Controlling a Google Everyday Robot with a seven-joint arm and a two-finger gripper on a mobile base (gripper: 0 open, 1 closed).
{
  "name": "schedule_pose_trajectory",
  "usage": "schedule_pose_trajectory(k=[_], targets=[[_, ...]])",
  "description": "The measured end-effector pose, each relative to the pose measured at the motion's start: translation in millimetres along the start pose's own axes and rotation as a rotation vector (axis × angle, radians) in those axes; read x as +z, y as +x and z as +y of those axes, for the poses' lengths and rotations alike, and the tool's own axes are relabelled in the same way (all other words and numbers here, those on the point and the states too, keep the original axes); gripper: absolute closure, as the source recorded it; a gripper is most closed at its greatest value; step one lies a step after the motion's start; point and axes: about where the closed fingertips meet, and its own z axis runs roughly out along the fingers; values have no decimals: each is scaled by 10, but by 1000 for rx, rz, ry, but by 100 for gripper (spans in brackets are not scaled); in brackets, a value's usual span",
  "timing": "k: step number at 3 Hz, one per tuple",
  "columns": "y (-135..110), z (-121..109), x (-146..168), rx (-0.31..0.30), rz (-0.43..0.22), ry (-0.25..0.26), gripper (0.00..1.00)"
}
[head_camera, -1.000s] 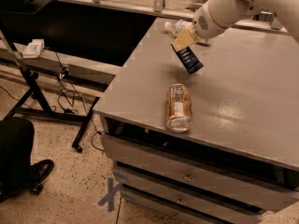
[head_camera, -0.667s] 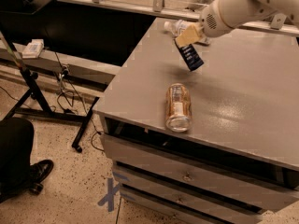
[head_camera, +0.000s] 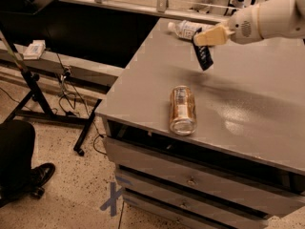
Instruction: Pick rxbar blueberry
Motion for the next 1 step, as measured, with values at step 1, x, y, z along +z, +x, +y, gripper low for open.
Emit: schedule_pose_trajectory(k=[1], targets=[[-12,9,-23,-27,-15,-7,100]])
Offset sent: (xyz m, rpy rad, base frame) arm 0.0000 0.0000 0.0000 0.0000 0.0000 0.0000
